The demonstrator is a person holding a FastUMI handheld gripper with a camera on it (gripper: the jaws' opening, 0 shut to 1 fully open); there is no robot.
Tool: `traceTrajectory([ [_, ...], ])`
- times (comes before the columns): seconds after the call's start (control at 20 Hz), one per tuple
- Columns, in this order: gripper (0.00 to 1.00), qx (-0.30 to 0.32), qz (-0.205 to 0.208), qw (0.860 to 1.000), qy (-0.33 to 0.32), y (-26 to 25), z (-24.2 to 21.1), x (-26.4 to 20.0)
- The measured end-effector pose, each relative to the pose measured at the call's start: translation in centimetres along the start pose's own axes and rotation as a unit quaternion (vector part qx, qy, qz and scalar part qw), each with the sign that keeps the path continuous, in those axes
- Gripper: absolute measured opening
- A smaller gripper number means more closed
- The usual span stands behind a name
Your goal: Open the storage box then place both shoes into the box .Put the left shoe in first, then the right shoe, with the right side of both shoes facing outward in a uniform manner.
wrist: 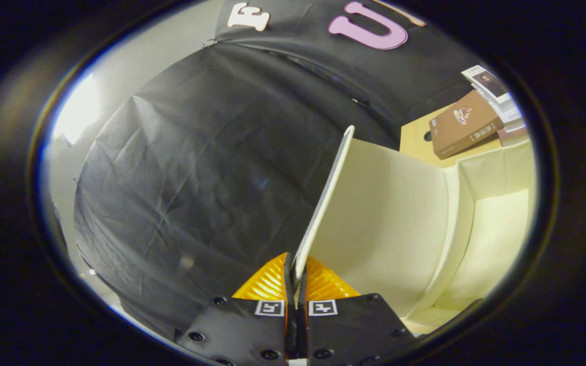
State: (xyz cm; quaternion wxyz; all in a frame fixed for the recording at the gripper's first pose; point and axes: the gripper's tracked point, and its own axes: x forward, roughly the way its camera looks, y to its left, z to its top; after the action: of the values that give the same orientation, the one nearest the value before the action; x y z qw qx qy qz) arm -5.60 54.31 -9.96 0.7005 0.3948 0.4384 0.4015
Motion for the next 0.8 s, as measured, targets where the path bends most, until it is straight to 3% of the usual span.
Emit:
traceTrajectory([
  [0.3, 0.07, -0.077, -0.026, 0.996, 0.044, -0.3, -4.9, 4.3],
  [0.5, 0.36, -0.14, -0.048, 0.987, 0.061, -2.5, -5.8, 5.5],
  [0.8, 0.84, -0.257, -0.08, 0.963, 0.02, -5.4, -4.2, 3.1],
])
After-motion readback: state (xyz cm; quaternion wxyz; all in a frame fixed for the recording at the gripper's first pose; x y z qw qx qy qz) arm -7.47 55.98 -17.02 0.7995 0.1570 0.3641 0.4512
